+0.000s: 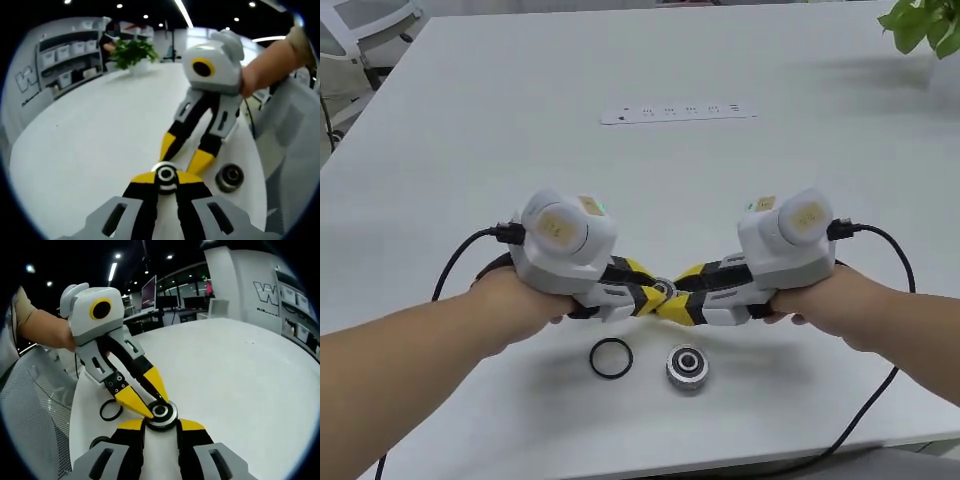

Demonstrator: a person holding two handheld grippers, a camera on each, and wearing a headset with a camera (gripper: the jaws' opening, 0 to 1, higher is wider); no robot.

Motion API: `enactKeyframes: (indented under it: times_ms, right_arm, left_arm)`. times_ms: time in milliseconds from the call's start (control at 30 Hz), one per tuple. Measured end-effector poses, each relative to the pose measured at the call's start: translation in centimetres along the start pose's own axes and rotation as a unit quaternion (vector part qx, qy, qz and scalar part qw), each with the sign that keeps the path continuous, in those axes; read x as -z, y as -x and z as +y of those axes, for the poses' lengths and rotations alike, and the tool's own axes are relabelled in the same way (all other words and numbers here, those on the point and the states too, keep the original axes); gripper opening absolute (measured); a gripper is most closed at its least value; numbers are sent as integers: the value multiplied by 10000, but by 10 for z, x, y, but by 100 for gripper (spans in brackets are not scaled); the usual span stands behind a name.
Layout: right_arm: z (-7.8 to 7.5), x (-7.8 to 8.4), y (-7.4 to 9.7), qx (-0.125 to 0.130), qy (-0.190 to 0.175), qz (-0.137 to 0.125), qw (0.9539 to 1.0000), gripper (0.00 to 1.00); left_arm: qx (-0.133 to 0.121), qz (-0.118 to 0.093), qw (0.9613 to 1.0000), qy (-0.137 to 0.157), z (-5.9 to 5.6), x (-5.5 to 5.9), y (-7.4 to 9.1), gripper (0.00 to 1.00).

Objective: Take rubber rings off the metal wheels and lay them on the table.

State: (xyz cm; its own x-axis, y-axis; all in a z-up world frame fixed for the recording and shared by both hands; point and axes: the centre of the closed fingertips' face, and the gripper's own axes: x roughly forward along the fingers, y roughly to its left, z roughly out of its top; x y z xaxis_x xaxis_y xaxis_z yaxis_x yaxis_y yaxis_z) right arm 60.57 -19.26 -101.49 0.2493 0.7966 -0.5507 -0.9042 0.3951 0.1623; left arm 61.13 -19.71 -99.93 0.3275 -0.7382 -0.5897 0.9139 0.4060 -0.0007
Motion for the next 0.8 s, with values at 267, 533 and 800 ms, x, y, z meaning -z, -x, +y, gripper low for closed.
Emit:
enactKeyframes:
  times_ms: [267, 533, 800]
  right_arm:
    - [0, 3, 3, 3, 3, 52, 10000, 17]
    - [-1, 8, 7, 12, -22, 109, 9999, 7]
    - [-4, 9, 8, 75, -162, 116, 9998, 0]
  left_arm:
    - [-11, -6, 10000, 9, 1, 0, -1, 13]
    - [-25, -14, 10000, 28, 0, -1, -1, 13]
    - [-55, -20, 10000, 31, 1, 0, -1, 13]
